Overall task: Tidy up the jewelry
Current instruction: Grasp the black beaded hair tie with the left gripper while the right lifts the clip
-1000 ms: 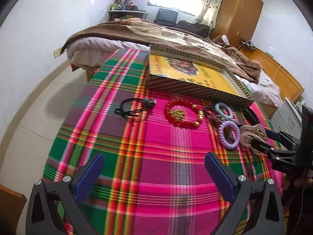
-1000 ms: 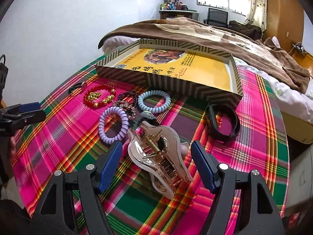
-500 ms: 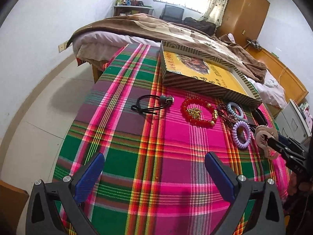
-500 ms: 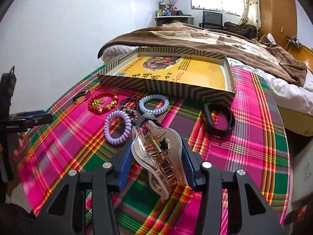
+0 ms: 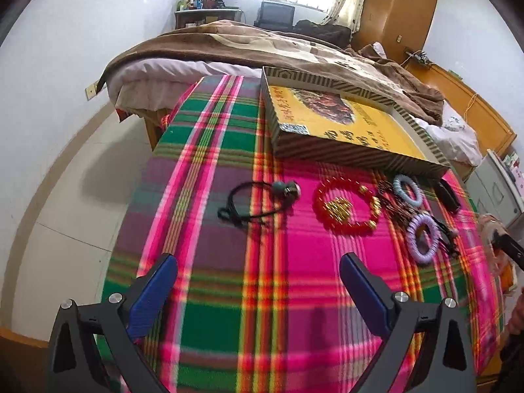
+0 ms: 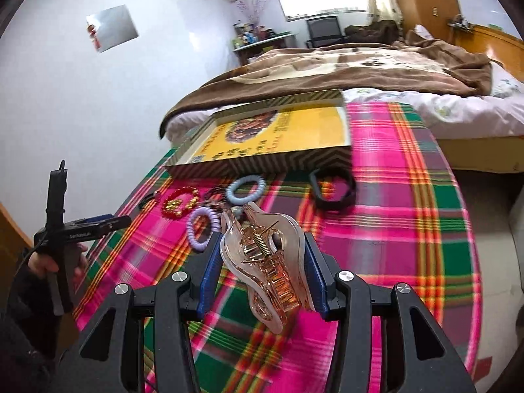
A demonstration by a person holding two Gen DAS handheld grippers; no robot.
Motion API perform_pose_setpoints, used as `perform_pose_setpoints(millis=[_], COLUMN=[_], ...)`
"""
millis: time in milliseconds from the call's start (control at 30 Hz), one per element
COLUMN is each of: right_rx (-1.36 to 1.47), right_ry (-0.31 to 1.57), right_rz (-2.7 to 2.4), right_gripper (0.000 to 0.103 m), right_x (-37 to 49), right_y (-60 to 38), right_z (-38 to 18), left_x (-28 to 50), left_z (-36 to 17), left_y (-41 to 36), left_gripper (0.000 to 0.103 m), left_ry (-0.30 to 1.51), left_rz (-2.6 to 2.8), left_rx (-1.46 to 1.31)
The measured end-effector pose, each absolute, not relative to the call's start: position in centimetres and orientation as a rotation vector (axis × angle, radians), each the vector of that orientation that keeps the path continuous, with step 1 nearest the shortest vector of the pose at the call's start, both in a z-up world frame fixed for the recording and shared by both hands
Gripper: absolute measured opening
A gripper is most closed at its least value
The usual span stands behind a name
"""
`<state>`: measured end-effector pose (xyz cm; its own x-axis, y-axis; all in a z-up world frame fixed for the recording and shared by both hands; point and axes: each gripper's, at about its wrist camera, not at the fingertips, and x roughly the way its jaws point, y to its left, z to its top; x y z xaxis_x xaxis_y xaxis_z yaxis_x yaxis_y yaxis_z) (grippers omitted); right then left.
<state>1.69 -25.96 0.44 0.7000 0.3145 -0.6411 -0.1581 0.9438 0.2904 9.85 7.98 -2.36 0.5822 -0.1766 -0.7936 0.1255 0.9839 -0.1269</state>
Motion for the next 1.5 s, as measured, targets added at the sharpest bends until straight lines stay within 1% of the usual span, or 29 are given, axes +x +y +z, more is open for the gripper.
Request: perform_pose_setpoints(millis=[300,667,767,833,867,933,967,1000,1033,1067,1133,1167,1200,1267,1500], right_rx=[0.196,0.206,0.206,0.208,0.211,0.215,0.214,0.214,0.215,0.215,0.214,0.215,0.215,0.214,0.213], right_ry=[0.694,0.712,0.717,0.72,0.723,0.729,0.729,0.73,0.729,0.729,0.729,0.73,0.73,0.73,0.717], right_rz=[0.238,0.265,0.271,0.273,0.273,0.277,0.277,0.278,0.28,0.281,0.281,0.282,0.281,0.277,0.269], right_gripper=[0.048,0.048,0.048,0.048,0.048,0.048,0.048,0.048,0.048,0.048,0.048,0.048,0.048,0.048,0.048], right_x=[1.3,3.1,3.4,3.6,3.7,3.8,3.8,3.9,3.9,3.9,4.0,4.1,4.2,4.2,4.1], right_y=[-26.2,-25.1,-24.8,-24.6,-24.6,-24.5,-24.5,-24.5,-24.5,-24.6,-24.5,-24.6,-24.6,-24.6,-24.5], right_z=[2.4,1.7,1.7,1.6,1.5,1.3,1.2,1.2,1.2,1.3,1.3,1.2,1.2,1.2,1.6], left_x=[13.9,16.9,17.4,17.5,17.5,17.5,17.4,17.3,17.3,17.2,17.1,17.1,17.0,16.9,16.0], left_z=[-3.5,-4.8,-4.8,-4.6,-4.6,-4.4,-4.3,-4.2,-4.2,-4.2,-4.0,-4.0,-4.0,-3.9,-2.7], left_y=[7.7,6.7,6.6,6.6,6.6,6.5,6.5,6.4,6.3,6.3,6.4,6.4,6.5,6.6,6.9], left_gripper=[0.1,0.098,0.095,0.084,0.08,0.066,0.062,0.051,0.044,0.041,0.025,0.021,0.014,0.01,0.01], left_ry=[0.932,0.951,0.945,0.937,0.933,0.925,0.921,0.919,0.917,0.916,0.917,0.917,0.917,0.92,0.901], left_rz=[-0.147,-0.161,-0.162,-0.162,-0.165,-0.163,-0.163,-0.166,-0.168,-0.169,-0.168,-0.166,-0.167,-0.166,-0.174], left_rx=[0.027,0.086,0.084,0.085,0.087,0.085,0.085,0.086,0.089,0.092,0.092,0.091,0.089,0.087,0.072])
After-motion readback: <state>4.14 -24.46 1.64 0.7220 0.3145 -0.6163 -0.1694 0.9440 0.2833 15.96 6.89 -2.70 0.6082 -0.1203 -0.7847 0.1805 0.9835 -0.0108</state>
